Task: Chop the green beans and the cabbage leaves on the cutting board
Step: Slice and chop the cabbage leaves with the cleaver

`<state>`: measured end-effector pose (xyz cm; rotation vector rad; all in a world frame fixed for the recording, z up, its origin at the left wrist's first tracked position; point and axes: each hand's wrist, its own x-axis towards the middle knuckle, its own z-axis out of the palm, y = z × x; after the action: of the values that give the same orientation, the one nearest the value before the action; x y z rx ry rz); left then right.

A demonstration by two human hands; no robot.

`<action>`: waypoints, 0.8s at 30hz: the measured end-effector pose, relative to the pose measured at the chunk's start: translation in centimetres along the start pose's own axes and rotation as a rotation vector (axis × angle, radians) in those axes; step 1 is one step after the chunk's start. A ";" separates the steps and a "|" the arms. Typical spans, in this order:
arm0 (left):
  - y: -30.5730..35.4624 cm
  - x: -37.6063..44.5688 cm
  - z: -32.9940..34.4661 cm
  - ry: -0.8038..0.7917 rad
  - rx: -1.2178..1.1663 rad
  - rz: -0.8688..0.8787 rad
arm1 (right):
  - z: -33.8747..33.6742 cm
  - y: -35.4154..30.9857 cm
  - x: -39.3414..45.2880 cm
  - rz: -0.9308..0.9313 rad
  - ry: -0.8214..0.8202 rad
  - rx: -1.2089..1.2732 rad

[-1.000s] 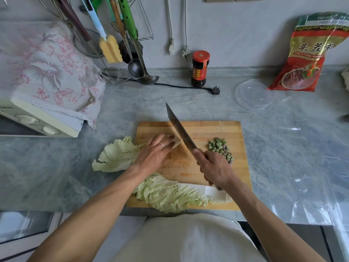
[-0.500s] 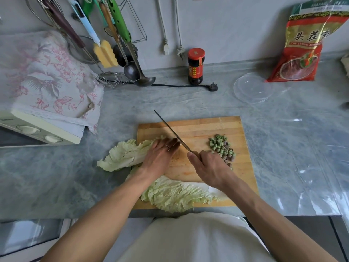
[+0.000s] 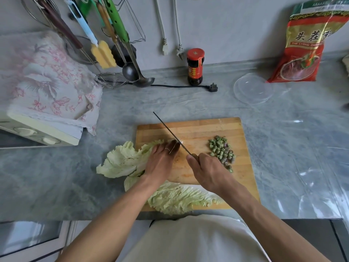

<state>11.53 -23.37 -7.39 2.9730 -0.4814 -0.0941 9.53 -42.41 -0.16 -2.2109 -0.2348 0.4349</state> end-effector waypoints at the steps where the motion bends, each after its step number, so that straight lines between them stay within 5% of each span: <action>1: 0.0 0.0 0.0 -0.002 0.003 0.000 | -0.1 0.0 0.0 -0.003 0.002 0.008; 24: 0.4 -0.2 0.1 0.122 -0.110 -0.055 | -0.6 1.0 -0.6 0.113 -0.029 0.018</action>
<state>11.18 -23.74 -7.44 2.8633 -0.3673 0.0532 9.19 -43.62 -0.45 -2.2090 -0.1208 0.5292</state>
